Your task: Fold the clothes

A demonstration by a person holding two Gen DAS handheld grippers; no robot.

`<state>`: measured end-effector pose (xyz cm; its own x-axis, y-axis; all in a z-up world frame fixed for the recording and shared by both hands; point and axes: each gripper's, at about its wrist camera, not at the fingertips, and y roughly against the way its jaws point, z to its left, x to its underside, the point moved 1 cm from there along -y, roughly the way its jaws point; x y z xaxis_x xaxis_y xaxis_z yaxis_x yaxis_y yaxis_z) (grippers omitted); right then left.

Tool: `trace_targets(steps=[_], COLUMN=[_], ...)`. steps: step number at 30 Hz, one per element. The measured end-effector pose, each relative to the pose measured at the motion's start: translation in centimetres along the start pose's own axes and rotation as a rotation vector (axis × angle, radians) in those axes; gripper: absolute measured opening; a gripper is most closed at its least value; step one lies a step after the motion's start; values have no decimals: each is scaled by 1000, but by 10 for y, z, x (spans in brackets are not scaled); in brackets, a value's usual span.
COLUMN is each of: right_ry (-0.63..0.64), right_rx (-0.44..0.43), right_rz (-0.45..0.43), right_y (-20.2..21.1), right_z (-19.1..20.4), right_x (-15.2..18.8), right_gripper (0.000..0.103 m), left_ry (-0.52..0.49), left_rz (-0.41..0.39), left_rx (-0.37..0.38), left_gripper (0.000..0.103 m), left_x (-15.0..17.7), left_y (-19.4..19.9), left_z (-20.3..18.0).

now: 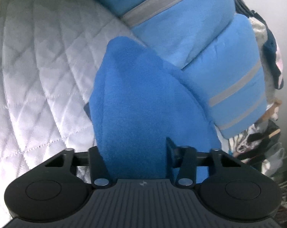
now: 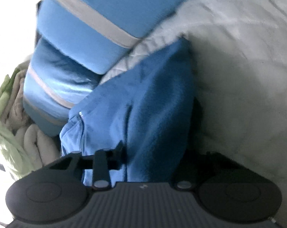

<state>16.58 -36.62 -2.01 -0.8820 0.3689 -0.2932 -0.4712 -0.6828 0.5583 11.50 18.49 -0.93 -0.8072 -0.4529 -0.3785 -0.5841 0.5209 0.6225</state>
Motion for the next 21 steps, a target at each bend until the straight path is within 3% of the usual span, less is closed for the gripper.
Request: trace_targets(steps=[7, 12, 21], right_ry=[107, 136, 186], right_rx=[-16, -46, -104], right_rz=[-87, -123, -71], right_y=[29, 35, -17], right_z=[39, 64, 128], right_x=[3, 8, 24], right_gripper=[35, 34, 31], left_ry=[-97, -137, -214], left_rz=[-120, -206, -366], left_rx=[-21, -85, -283], left_gripper=[33, 32, 31], left_x=[0, -2, -26], left_y=[31, 60, 129], left_z=[-39, -55, -61])
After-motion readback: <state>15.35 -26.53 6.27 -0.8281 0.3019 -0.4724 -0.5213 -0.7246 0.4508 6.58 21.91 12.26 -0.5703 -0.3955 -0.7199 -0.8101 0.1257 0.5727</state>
